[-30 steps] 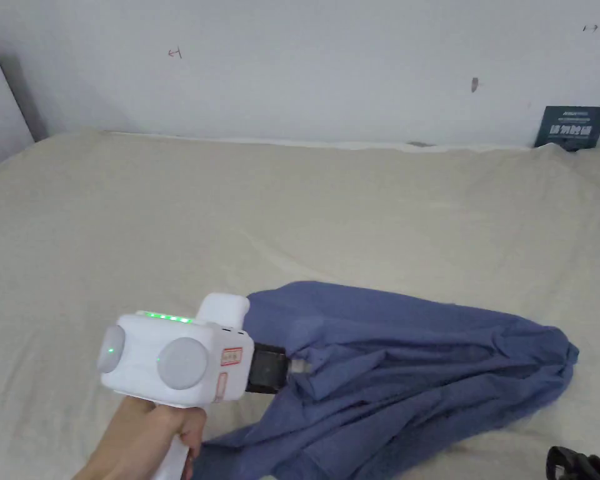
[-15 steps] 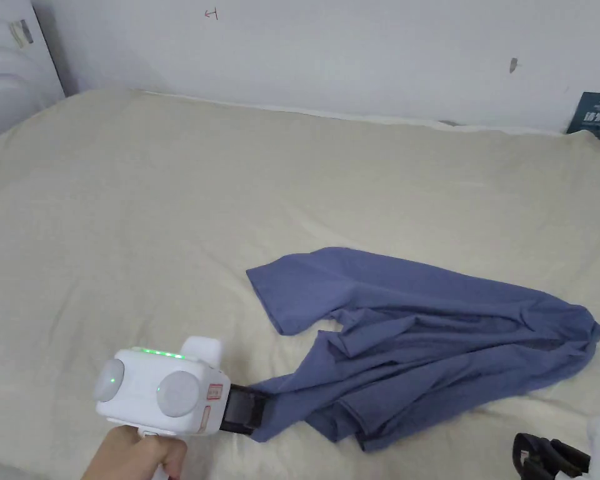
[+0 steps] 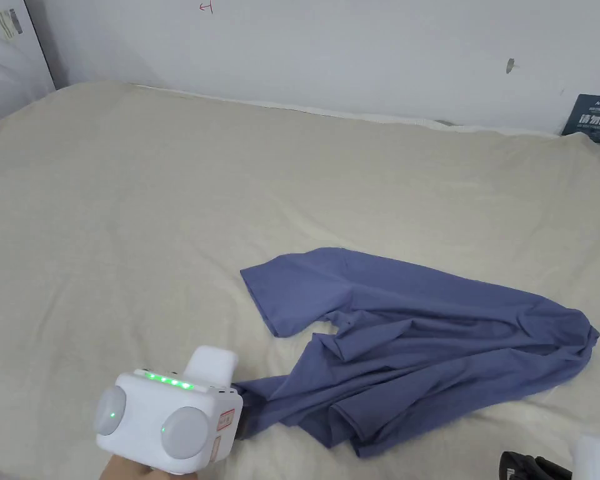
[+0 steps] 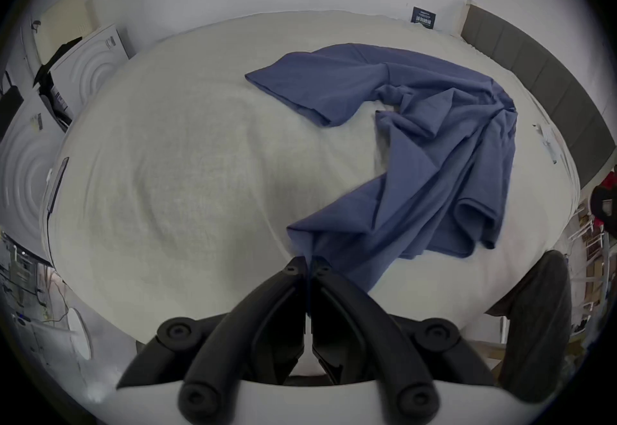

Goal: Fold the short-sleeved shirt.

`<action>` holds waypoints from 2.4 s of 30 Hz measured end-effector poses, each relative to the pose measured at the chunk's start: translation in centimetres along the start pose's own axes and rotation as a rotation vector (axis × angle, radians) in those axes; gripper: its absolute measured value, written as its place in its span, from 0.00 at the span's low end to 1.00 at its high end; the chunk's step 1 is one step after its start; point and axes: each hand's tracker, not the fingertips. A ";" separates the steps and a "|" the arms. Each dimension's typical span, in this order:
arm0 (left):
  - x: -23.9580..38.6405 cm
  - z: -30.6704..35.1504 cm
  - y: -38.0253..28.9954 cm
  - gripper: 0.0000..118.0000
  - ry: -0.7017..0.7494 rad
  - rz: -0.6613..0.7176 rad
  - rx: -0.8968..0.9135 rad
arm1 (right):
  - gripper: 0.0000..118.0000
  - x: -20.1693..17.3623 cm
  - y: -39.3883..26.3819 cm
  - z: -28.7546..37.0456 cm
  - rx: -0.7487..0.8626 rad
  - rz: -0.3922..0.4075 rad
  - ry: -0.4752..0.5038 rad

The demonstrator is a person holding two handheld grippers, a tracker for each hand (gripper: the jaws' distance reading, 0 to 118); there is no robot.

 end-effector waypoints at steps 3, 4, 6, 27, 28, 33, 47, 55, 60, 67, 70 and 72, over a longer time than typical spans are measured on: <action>0.3 1.0 -0.4 0.00 -0.011 0.028 -0.005 | 0.00 -0.5 1.4 -1.0 -0.001 0.018 0.011; 0.5 0.9 -0.6 0.00 -0.014 0.020 -0.016 | 0.00 -0.7 2.1 -1.4 0.002 0.026 0.016; 0.5 0.8 -1.1 0.00 -0.048 0.081 -0.025 | 0.00 -1.5 4.3 -3.0 0.012 0.063 0.022; -3.0 -2.8 -0.6 0.00 -0.161 0.211 -0.094 | 0.98 -10.4 29.3 -39.6 -0.262 0.427 0.047; -3.3 -2.9 -0.7 0.00 -0.174 0.227 -0.090 | 0.98 -11.5 28.6 -39.8 -0.278 0.449 0.049; -3.3 -2.7 -0.7 0.00 -0.183 0.222 -0.090 | 0.36 -13.9 26.6 -39.7 -0.287 0.564 0.038; -2.1 4.3 3.5 0.00 -0.125 0.173 0.076 | 0.04 -4.6 31.9 -18.6 0.024 0.471 -0.076; -1.3 14.0 11.2 0.00 -0.041 0.090 0.311 | 0.04 6.2 33.5 2.8 0.290 0.260 -0.210; -0.8 21.7 17.7 0.00 0.051 0.046 0.465 | 0.04 10.6 33.2 13.1 0.445 0.167 -0.298; -0.6 28.3 23.8 0.00 0.081 0.075 0.523 | 0.04 13.3 33.0 20.5 0.531 0.091 -0.319; -0.7 31.5 25.3 0.00 0.081 0.086 0.567 | 0.04 12.7 33.3 22.5 0.567 0.089 -0.316; -0.7 29.3 24.3 0.00 0.086 0.109 0.611 | 0.04 12.4 34.1 23.4 0.596 0.092 -0.318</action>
